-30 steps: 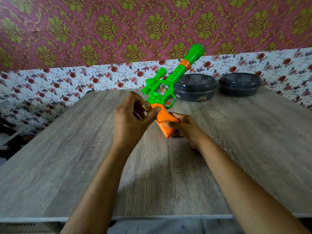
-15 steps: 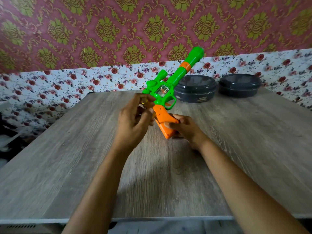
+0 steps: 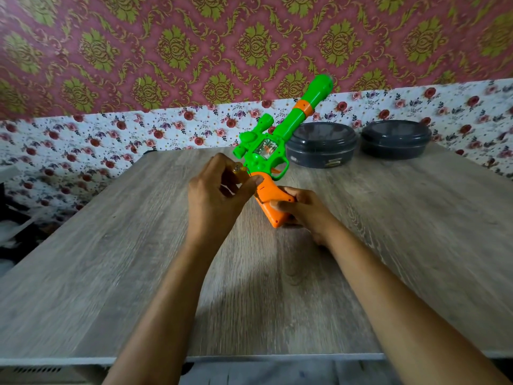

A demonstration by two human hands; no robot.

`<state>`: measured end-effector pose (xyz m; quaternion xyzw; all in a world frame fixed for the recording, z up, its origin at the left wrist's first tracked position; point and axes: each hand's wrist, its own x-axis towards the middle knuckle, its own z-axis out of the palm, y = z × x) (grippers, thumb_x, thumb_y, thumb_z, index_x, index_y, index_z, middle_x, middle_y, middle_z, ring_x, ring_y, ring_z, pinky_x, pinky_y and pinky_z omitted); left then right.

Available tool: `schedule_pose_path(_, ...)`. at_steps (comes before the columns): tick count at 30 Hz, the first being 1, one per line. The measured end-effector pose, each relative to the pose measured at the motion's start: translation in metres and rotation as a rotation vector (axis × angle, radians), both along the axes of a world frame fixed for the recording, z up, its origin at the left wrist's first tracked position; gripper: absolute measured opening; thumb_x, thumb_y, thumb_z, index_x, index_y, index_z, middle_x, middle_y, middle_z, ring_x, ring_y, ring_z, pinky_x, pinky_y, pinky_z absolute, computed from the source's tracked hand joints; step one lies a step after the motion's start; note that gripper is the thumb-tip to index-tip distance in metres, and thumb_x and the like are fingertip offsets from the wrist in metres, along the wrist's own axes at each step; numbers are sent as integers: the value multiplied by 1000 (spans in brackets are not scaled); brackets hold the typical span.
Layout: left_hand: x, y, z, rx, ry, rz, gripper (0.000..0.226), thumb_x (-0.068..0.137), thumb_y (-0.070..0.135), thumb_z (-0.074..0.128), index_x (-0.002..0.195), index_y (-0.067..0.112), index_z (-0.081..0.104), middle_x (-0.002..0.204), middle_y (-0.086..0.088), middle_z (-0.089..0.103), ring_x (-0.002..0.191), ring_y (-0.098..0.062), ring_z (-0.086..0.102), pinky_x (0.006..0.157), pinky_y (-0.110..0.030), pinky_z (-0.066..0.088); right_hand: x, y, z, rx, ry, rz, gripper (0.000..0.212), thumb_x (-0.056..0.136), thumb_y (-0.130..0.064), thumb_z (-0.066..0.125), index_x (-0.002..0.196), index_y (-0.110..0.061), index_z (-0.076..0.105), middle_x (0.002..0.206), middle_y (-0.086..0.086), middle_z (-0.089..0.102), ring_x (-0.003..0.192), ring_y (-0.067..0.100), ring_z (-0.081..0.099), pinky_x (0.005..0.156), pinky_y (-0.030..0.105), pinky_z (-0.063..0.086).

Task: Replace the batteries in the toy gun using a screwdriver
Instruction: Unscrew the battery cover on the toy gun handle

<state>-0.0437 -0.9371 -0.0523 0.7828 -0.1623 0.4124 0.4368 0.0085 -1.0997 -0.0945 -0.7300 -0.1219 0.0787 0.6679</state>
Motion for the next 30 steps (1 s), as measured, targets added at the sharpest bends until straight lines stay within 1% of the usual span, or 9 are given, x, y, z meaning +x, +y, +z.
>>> schedule_pose_path(4,0,-2,-1,-13,13,43,31,73,25,79,77,13,51,69,-1,53,57,-7,49,50,-13,36,-1,-1,0,-18,-7,-1,42,89,-15,56,130,-23,50,114,5,60,102,21,57,75,31,51)
schedule_pose_path(8,2,-2,-2,-80,12,-5,31,72,23,80,79,8,55,65,3,58,56,-20,56,51,-21,44,0,-1,0,-16,-18,-12,38,89,-16,56,123,-30,51,109,2,60,98,19,57,74,30,49)
schedule_pose_path(14,4,1,-2,-83,-12,15,33,71,32,78,78,12,53,65,7,57,53,-8,51,49,-18,41,0,0,0,-8,-11,-21,32,88,-16,56,114,-34,51,104,0,61,91,14,56,74,30,47)
schedule_pose_path(17,4,3,-2,-106,-26,27,32,73,28,78,79,13,51,65,10,56,53,-3,50,51,-12,39,0,-1,0,-21,-7,-21,38,88,-17,57,123,-28,52,109,2,61,97,19,57,78,34,48)
schedule_pose_path(20,1,1,1,-146,-77,36,22,82,28,66,83,18,47,67,9,55,58,-5,56,55,-16,44,-1,-1,0,-31,-2,-19,51,82,-25,63,131,-22,50,112,2,61,100,21,58,82,37,49)
schedule_pose_path(22,2,2,1,-215,-65,-6,9,87,27,52,85,28,43,66,6,53,60,-14,59,56,-31,49,-2,0,0,-32,-9,-19,55,79,-27,64,132,-23,50,111,2,62,96,19,58,78,34,49)
schedule_pose_path(25,9,5,-3,-296,47,-36,10,82,24,45,80,34,47,64,1,51,56,-23,50,53,-42,43,-2,1,1,5,-11,-50,43,87,-16,59,129,-21,52,102,1,62,88,15,57,70,28,46)
schedule_pose_path(28,16,5,-12,-184,308,98,11,85,17,56,81,26,61,63,2,56,48,-6,43,48,-23,34,-4,4,5,8,-20,-75,43,87,-10,59,128,-21,53,95,-2,62,79,7,57,60,17,47)
schedule_pose_path(30,19,3,-18,-134,509,128,8,86,17,61,82,16,68,67,-4,62,49,-8,45,52,-22,37,-4,5,6,-26,-62,-92,43,86,-5,58,127,-17,54,101,1,63,83,7,58,67,17,46)
